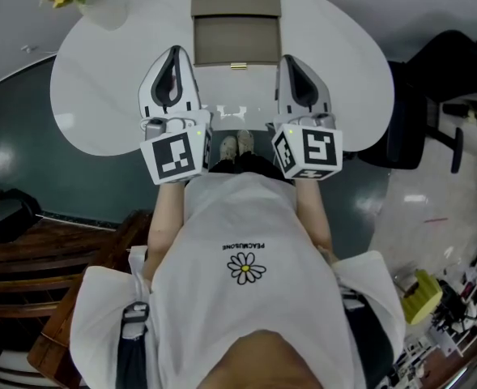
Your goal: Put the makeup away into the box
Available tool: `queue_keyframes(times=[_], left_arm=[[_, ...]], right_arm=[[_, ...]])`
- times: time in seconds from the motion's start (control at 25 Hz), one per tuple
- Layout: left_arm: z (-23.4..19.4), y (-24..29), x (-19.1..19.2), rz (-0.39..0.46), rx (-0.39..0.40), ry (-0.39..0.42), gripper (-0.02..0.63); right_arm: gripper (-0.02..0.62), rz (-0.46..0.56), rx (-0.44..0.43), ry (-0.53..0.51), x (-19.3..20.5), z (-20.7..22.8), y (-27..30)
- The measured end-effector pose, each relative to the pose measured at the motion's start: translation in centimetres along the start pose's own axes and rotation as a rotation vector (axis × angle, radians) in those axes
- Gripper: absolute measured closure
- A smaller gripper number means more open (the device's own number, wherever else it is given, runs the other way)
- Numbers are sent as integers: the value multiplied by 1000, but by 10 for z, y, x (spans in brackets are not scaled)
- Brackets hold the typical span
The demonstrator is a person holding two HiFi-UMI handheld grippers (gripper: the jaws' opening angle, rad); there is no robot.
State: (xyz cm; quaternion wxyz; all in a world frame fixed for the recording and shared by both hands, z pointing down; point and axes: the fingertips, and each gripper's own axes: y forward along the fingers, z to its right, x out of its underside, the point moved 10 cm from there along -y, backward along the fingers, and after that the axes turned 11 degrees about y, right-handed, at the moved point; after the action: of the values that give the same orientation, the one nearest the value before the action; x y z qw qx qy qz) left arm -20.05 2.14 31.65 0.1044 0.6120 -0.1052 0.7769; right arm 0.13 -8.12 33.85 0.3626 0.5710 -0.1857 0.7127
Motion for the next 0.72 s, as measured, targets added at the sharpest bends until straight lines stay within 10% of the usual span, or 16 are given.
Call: queue_keyframes(times=[0.52,0.72], left_arm=[[-7,8,10,-69,-33,-21,578],[-16,9,20,-105,-31,-31,461]], right_arm=[[566,-32,-27,-7,6,1,-3],[566,-50,-42,-6,11,2,-4]])
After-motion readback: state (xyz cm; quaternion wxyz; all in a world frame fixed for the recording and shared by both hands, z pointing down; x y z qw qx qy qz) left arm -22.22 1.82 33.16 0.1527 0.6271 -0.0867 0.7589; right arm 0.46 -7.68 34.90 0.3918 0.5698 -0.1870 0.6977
